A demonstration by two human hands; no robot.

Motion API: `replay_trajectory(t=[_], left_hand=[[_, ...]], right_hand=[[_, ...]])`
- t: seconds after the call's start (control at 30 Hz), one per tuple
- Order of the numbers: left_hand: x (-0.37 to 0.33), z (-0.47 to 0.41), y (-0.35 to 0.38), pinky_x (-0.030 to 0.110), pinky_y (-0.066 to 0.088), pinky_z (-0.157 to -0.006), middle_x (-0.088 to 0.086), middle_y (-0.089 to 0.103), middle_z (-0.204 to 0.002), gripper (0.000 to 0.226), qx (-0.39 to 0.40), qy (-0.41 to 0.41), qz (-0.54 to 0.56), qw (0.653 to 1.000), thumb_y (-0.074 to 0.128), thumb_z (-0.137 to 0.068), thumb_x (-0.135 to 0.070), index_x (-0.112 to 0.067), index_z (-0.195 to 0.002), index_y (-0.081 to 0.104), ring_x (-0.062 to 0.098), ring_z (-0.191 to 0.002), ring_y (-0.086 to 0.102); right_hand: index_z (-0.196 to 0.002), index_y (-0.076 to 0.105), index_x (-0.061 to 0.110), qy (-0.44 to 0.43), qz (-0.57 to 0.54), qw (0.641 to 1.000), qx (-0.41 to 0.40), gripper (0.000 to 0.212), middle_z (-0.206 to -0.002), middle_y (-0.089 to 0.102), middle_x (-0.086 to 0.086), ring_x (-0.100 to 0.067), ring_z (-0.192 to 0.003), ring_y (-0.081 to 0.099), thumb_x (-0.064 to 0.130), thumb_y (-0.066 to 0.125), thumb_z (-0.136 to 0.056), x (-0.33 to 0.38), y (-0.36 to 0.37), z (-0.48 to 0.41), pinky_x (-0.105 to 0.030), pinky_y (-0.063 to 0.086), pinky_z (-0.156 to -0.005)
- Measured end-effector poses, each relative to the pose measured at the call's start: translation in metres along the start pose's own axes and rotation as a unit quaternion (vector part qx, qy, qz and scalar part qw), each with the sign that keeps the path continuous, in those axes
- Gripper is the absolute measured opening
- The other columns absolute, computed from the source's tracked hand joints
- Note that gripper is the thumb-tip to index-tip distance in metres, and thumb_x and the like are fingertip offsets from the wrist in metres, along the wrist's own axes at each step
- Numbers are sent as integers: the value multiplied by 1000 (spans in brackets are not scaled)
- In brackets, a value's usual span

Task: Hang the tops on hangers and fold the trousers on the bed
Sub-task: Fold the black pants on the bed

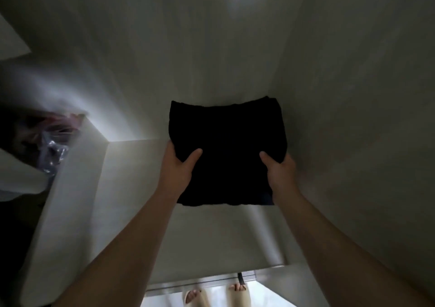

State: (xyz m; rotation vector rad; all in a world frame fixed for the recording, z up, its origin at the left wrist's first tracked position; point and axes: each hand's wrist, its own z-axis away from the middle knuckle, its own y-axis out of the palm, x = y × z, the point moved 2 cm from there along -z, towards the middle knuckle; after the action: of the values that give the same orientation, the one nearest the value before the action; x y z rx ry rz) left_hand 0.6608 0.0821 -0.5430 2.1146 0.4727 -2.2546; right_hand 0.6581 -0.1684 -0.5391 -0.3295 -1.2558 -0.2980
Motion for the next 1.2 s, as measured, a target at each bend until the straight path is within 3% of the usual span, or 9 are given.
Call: replay_trajectory(t=[0.1,0.2,0.27,0.33,0.4,0.53,0.73,0.97,1.2], left_hand=[[14,-37,16,30,48,-101,-4,59,-135,70,-2,-16,-30,999,76,-87,-39,-20,-145,42,13,-124,59],[36,-56,25,42,37,-115,10,37,-157,93,12,-68,-91,993,73,-91,-30,-15,-159,11,27,-141,42],[49,-54,29,52,29,-119,10,18,-166,99,14,-73,-237,969,70,-91,-38,-21,-161,2,34,-149,26],[55,-48,38,55,25,-117,7,8,-168,92,3,15,-364,931,64,-92,-44,-28,-161,6,37,-151,17],[57,-48,50,54,23,-118,6,7,-169,81,7,95,-401,911,57,-94,-46,-32,-160,12,36,-152,13],[86,-61,76,55,18,-122,3,-4,-170,68,86,108,-480,866,34,-101,-58,-40,-160,6,32,-155,0],[143,-78,91,56,15,-123,3,-13,-169,68,73,109,-499,857,22,-102,-64,-41,-159,-7,33,-155,-6],[157,-103,104,56,11,-122,5,-16,-168,69,61,117,-503,854,25,-102,-63,-40,-159,-7,34,-155,-8],[132,-95,94,55,7,-122,3,-29,-165,75,157,59,-512,843,28,-102,-62,-40,-157,-18,32,-154,-16]], right_hand=[[-135,59,13,-4,21,1000,-7,49,-124,69,-6,-25,-116,65,12,73,-88,3,9,-34,-47,49,-106],[-151,37,13,20,65,998,5,72,-143,55,-10,-26,-131,53,15,73,-88,-4,22,-54,-43,40,-114],[-159,19,15,-15,196,980,-9,88,-160,34,-12,-28,-145,35,22,73,-89,-13,26,-57,-42,26,-122],[-161,12,25,-103,397,912,-10,91,-167,13,-4,-27,-152,15,31,69,-90,-25,32,-52,-46,18,-123],[-159,7,37,-162,505,847,42,83,-169,-2,3,-26,-153,2,38,60,-94,-41,41,-50,-54,17,-121],[-157,-8,45,-130,618,768,101,72,-165,-25,3,-32,-153,-14,54,37,-101,-75,60,-69,-62,14,-120],[-150,-31,41,-148,671,723,71,72,-159,-40,-5,-39,-152,-15,66,12,-98,-122,71,-102,-63,14,-120],[-148,-35,38,-160,670,723,50,72,-156,-44,-7,-39,-151,-17,67,3,-94,-140,83,-131,-63,11,-119],[-150,-30,40,-106,687,705,143,78,-156,-45,-2,-37,-152,-20,72,16,-96,-120,71,-127,-63,7,-120]])
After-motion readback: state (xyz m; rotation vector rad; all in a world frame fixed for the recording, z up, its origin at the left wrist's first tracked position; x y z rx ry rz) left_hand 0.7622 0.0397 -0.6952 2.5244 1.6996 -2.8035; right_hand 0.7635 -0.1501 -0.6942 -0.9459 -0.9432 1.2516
